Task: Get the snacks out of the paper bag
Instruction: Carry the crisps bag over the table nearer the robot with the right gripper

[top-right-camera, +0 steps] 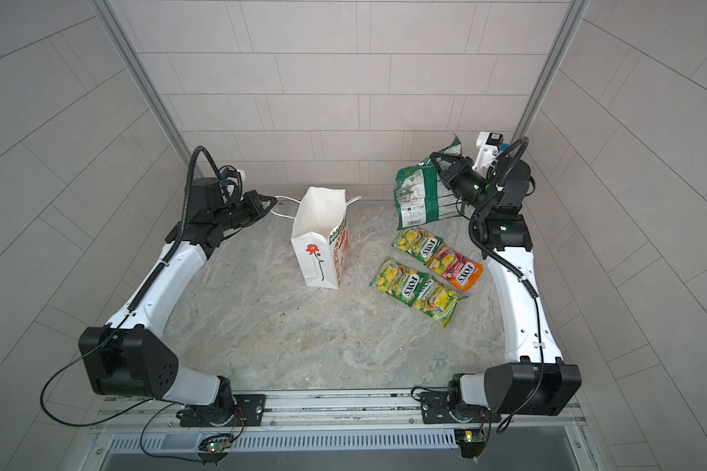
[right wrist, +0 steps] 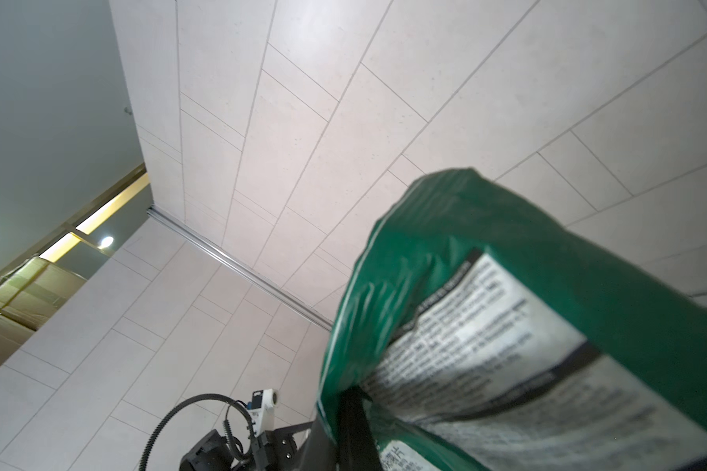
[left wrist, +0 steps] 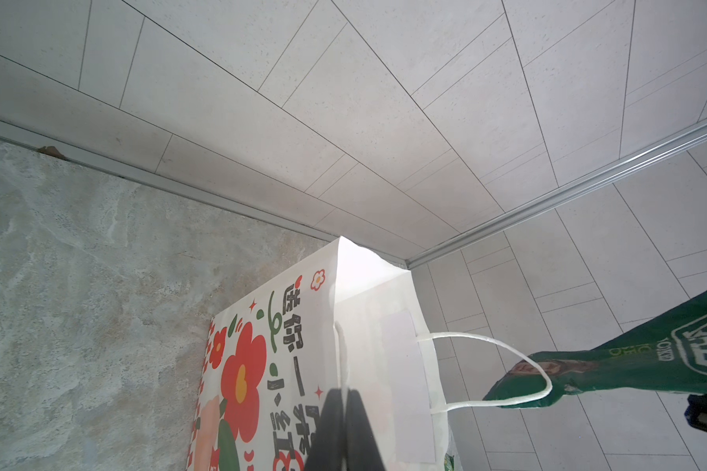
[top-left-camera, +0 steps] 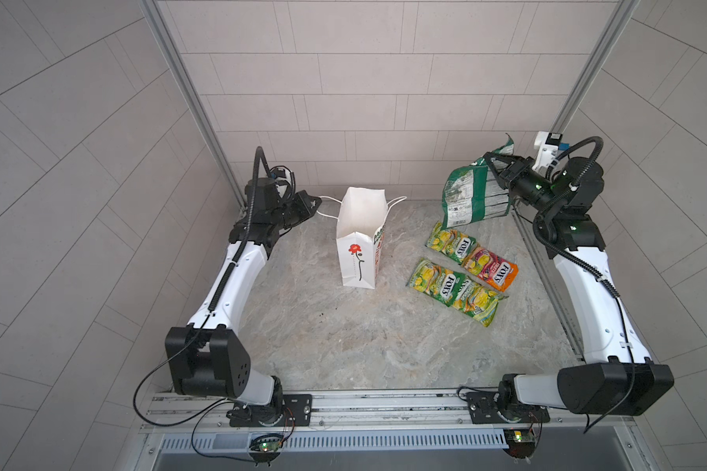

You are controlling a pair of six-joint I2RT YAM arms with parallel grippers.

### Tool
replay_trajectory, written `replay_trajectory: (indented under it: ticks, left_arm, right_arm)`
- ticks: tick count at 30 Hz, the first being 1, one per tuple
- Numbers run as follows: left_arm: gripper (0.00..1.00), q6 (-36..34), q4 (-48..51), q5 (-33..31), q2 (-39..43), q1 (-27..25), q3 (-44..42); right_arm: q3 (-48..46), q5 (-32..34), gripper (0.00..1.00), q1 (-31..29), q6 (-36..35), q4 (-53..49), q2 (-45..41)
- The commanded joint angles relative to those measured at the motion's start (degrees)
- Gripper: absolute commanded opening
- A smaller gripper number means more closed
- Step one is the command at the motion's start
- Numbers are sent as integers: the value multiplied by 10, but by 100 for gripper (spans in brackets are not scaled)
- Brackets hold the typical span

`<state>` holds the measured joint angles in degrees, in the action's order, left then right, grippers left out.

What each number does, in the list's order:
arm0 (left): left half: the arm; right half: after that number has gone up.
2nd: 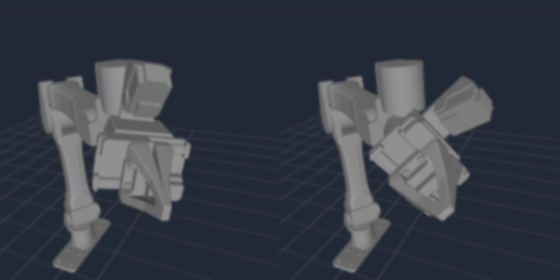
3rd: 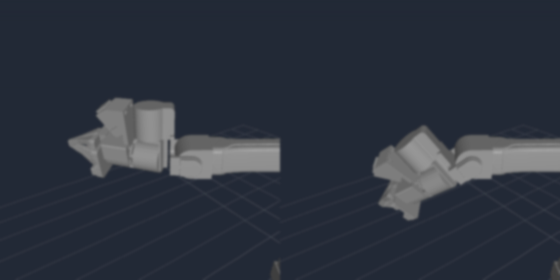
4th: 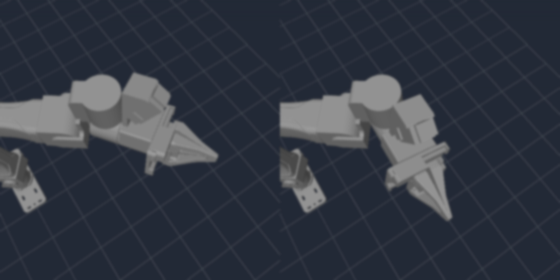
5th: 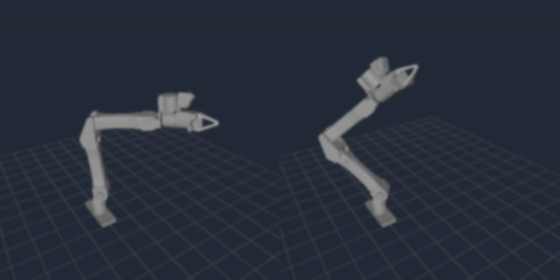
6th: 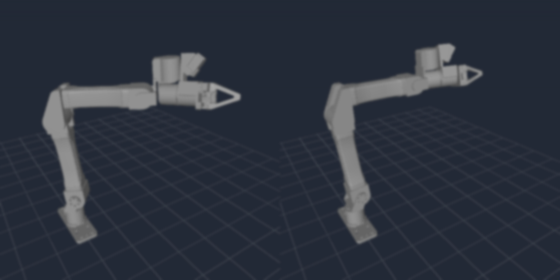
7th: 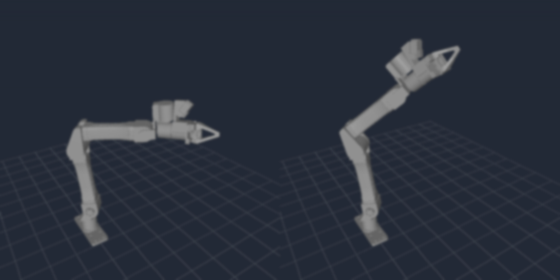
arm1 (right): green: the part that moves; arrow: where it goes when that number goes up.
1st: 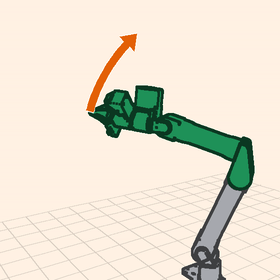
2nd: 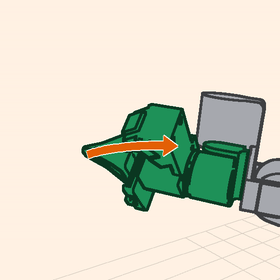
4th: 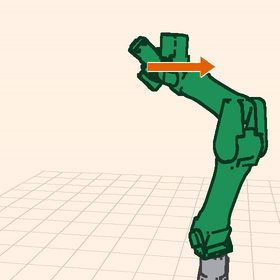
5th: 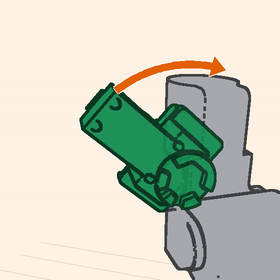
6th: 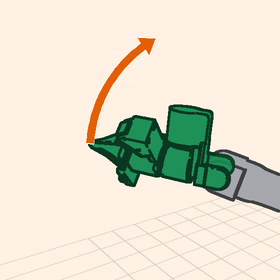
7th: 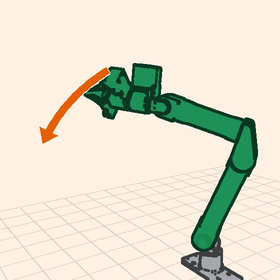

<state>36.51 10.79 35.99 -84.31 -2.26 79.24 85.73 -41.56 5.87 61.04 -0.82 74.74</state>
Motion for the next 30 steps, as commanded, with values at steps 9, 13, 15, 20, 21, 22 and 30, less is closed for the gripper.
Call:
replay_trajectory:
  ticks: [9,13,15,20,21,22,30]
  left_arm:
    - [0,-11,-5,12,23,4,-7]
    - [0,-14,-6,10,27,3,-12]
    - [0,-15,-4,9,26,4,-12]
    - [0,-15,-3,11,24,4,-12]
    - [0,-14,-4,11,23,4,-13]
    - [0,-14,-3,12,24,3,-13]
    - [0,-19,2,10,24,5,-14]
  right_arm:
    - [-139,-18,0,46,-100,-75,-122]
    - [-159,-64,0,48,-148,-128,-136]
    - [-165,-92,0,47,-184,-173,-143]
    - [-212,-136,0,25,-203,-190,-164]
    - [-226,-136,0,14,-200,-184,-168]
    - [-240,-135,0,5,-195,-177,-173]
    - [-318,-77,0,-148,-145,-95,-178]
